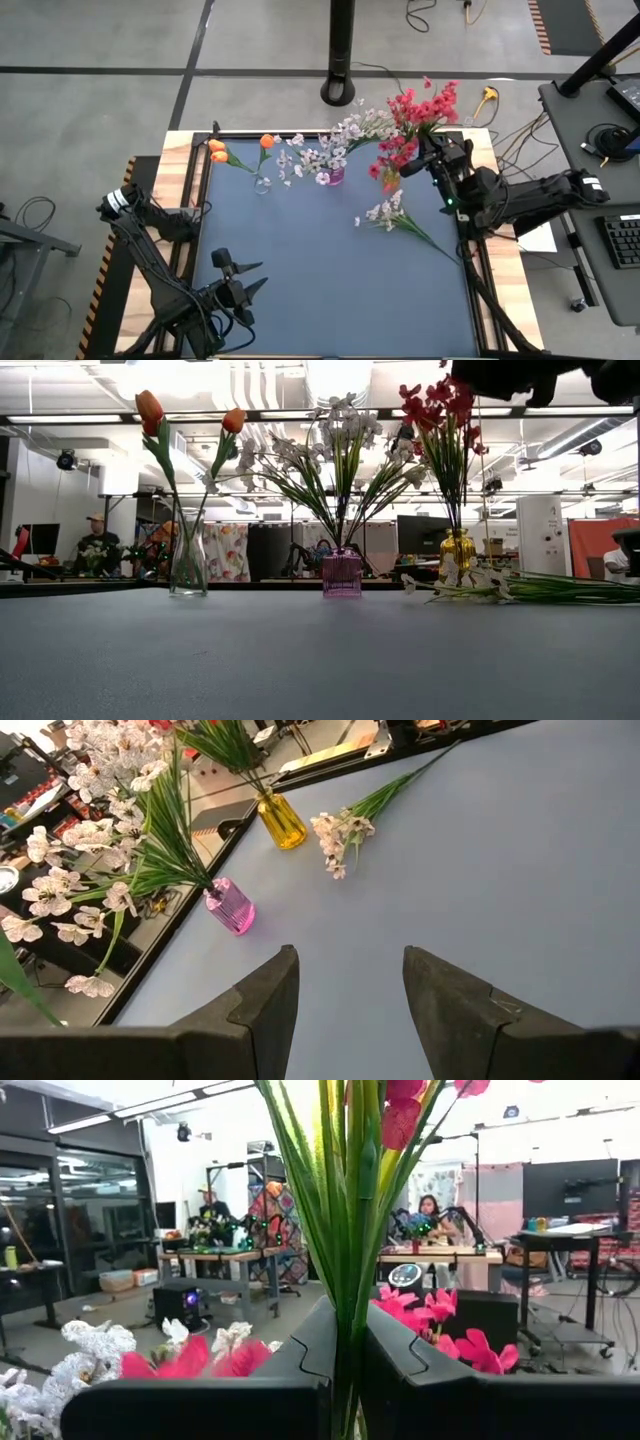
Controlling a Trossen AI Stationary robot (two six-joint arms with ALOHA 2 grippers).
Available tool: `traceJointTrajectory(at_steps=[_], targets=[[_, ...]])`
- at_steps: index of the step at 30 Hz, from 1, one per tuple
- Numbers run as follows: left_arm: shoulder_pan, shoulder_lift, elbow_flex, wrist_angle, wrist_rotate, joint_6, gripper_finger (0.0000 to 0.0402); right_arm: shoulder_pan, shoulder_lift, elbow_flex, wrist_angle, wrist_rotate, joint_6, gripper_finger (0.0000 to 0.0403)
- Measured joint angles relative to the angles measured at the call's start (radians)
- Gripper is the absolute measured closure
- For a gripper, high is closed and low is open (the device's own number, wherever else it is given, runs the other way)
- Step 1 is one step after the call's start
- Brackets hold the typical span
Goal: Sort flowers into vase by color
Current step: Put the red flowers into the yellow vase
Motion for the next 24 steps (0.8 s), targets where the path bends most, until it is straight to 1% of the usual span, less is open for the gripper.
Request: traceJointTrajectory(at_steps=[2,9,13,19,24], targets=[[0.0,0.0,0.0,0.0,0.0,0.0,0.0238,-0.019,0.0,-0.017,0.001,-0.034,0.032,0.0385],[0.0,0.0,0.0,0.0,0.0,0.0,0.0238,-0.071,0.006,-0.053,0.001,-0.044,0.058,0.0385],[0.0,0.0,0.0,0.0,0.0,0.0,0.0238,-0.108,0.01,-0.069,0.004,-0.1,0.094,0.0385],[0.0,0.0,0.0,0.0,0.0,0.0,0.0238,-0.159,0.01,-0.096,0.009,-0.134,0.122,0.0385],[0.0,0.0,0.0,0.0,0.0,0.0,0.0238,-0.178,0.011,-0.118,0.023,-0.151,0.153,0.0385]])
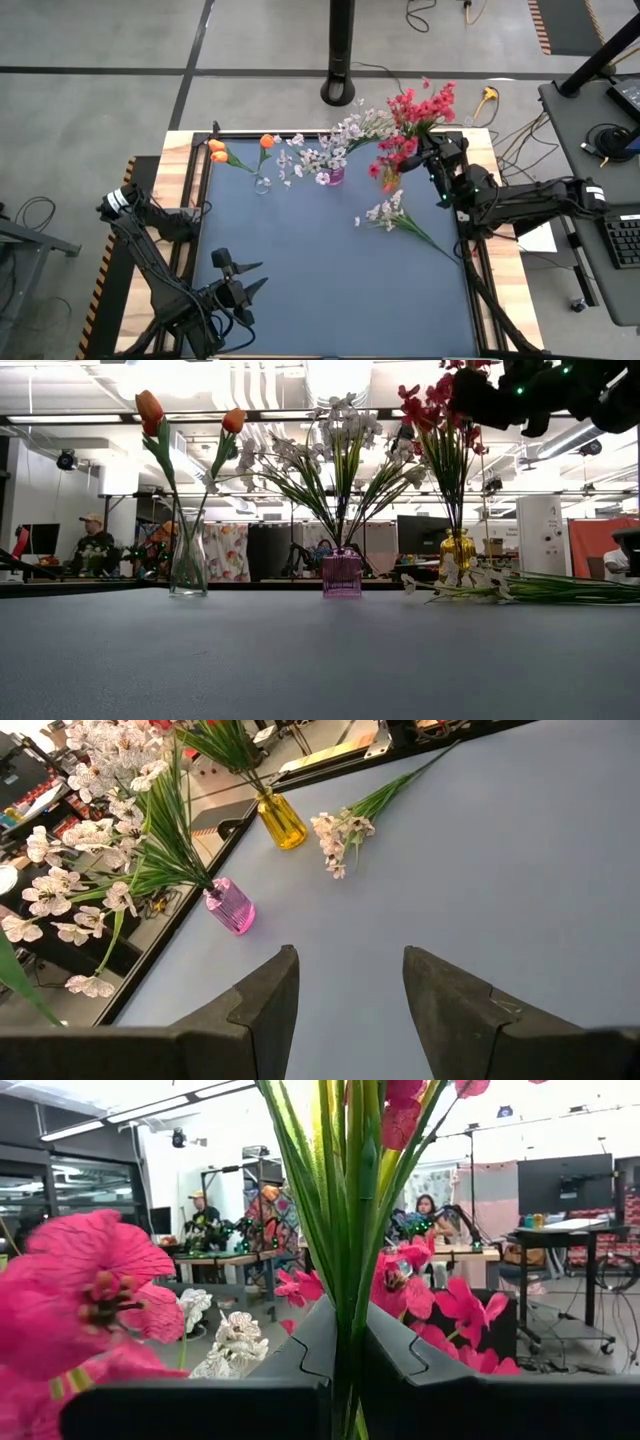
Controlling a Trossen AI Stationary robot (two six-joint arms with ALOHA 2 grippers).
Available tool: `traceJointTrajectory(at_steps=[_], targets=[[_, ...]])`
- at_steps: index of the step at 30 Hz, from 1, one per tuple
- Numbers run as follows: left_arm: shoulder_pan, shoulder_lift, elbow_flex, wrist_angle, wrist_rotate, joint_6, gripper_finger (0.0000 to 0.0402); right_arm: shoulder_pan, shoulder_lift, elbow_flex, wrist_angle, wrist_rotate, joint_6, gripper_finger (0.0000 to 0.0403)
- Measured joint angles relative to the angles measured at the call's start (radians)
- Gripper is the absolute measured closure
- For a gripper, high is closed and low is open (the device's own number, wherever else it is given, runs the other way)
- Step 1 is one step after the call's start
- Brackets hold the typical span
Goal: Sort flowers into vase by color
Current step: Put the red flowers into the yellow vase
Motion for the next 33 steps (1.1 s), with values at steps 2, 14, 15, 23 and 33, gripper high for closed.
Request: traceJointTrajectory(at_steps=[2,14,15,23,33], targets=[[0.0,0.0,0.0,0.0,0.0,0.0,0.0238,0.0,0.0,-0.003,0.001,-0.011,0.008,0.0385],[0.0,0.0,0.0,0.0,0.0,0.0,0.0238,0.0,0.002,-0.003,-0.007,-0.015,-0.004,0.0385],[0.0,0.0,0.0,0.0,0.0,0.0,0.0238,0.0,0.002,-0.003,-0.009,-0.015,-0.014,0.0385],[0.001,0.0,0.0,0.0,0.0,0.0,0.0238,0.0,0.002,-0.005,-0.023,-0.01,0.006,0.0385],[0.0,0.0,0.0,0.0,0.0,0.0,0.0238,0.0,0.002,-0.005,-0.04,-0.009,0.032,0.0376]])
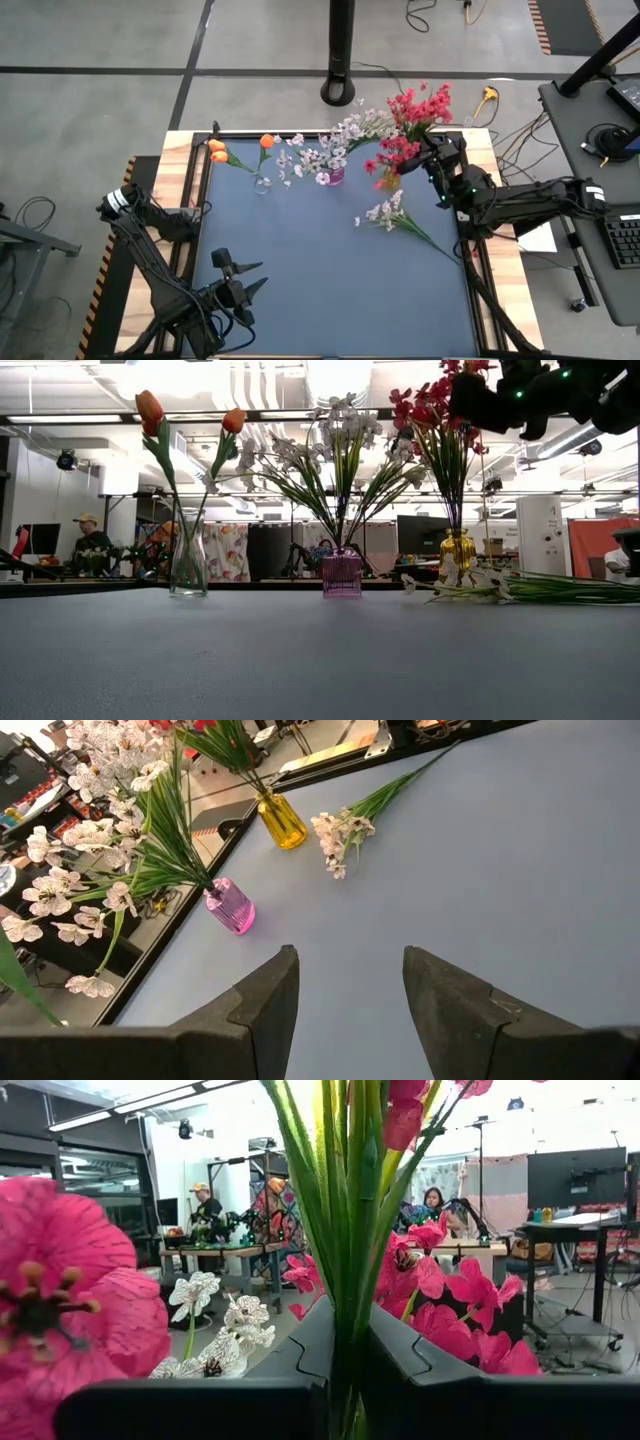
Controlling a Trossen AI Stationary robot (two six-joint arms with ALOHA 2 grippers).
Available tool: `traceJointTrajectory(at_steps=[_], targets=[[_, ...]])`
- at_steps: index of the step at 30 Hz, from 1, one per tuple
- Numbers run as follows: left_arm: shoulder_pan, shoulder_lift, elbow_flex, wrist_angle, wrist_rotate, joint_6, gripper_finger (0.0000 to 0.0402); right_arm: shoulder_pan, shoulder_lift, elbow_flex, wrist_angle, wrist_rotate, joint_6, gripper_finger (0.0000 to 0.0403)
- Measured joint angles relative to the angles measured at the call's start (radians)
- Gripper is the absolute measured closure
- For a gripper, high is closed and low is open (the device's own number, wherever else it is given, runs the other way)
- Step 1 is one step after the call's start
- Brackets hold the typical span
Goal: Sort flowers into vase by color
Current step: Put the red flowers into the yellow vase
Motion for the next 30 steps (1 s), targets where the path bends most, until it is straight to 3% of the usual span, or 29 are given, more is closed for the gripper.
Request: traceJointTrajectory(at_steps=[30], targets=[[0.0,0.0,0.0,0.001,0.0,0.0,0.0238,0.001,-0.001,0.0,-0.096,0.037,0.065,0.0274]])
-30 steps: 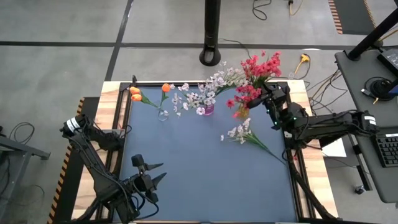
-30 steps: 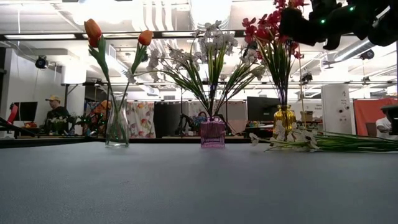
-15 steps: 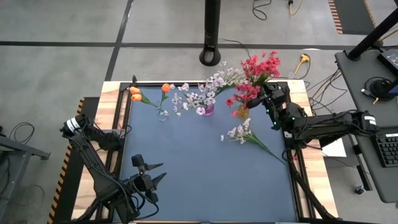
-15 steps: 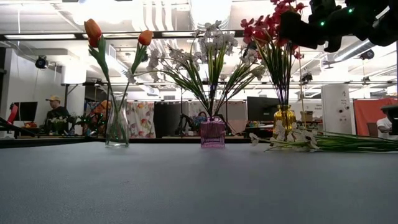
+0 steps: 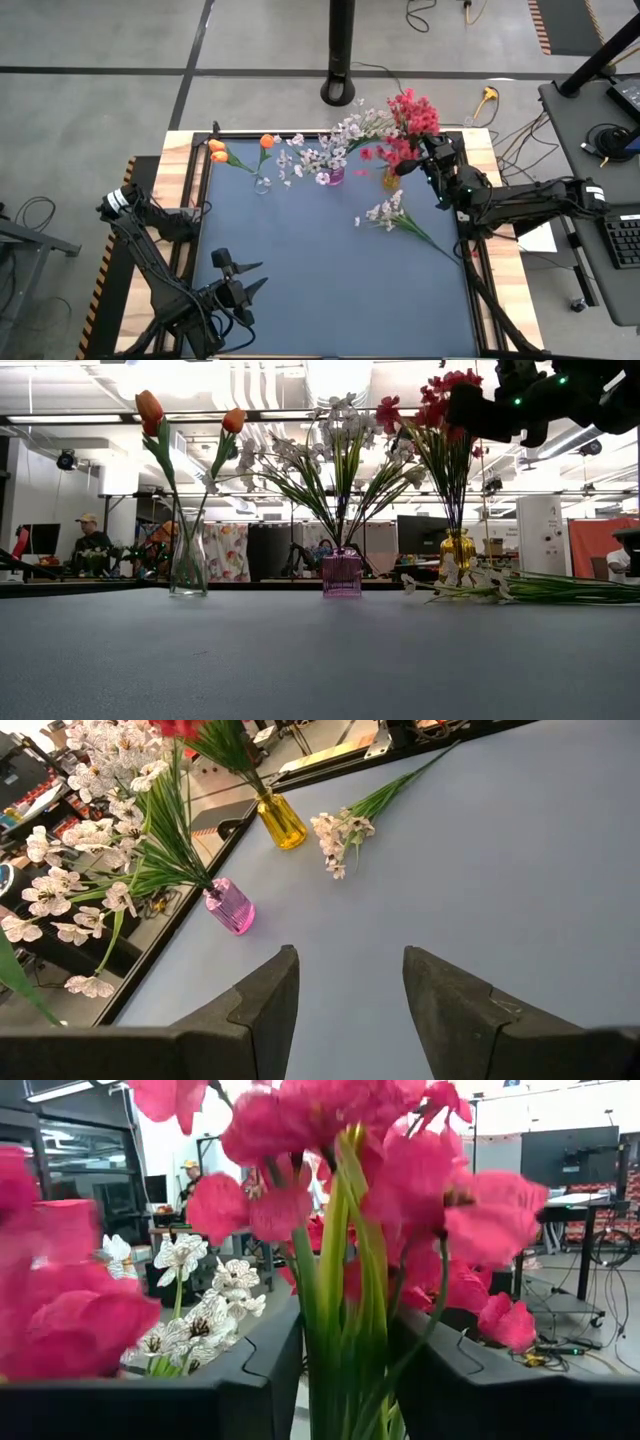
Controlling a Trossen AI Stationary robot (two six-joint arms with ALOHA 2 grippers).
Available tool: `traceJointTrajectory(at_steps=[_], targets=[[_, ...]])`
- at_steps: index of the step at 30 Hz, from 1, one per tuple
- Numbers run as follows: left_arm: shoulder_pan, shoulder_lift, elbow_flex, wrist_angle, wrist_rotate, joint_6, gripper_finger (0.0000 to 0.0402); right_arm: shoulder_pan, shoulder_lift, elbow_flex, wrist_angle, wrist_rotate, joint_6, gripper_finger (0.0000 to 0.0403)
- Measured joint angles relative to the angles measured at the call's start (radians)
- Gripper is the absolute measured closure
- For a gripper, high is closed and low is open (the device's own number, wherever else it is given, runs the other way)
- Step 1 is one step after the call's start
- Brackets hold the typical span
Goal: Sort flowers into vase by color
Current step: Put the red flowers into the yellow vase
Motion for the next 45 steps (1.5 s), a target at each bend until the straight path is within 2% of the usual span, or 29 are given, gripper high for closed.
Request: traceJointTrajectory(at_steps=[15,22,34,39,45], targets=[[0.0,0.0,0.0,0.001,0.0,0.0,0.0238,0.099,-0.001,0.007,-0.024,0.115,-0.028,0.0214],[0.0,0.0,0.0,0.004,0.0,0.0,0.0238,0.147,-0.001,0.008,-0.023,0.214,-0.055,0.0193],[0.0,0.0,0.0,0.004,0.0,0.0,0.0238,0.225,-0.001,0.008,-0.023,0.231,-0.07,0.0154],[0.0,0.0,0.0,0.005,0.0,0.0,0.0238,0.259,-0.001,0.008,-0.023,0.311,-0.083,0.0128],[0.0,0.0,0.0,0.007,0.0,0.0,0.0238,0.32,-0.001,0.008,-0.023,0.331,-0.086,0.0101]])
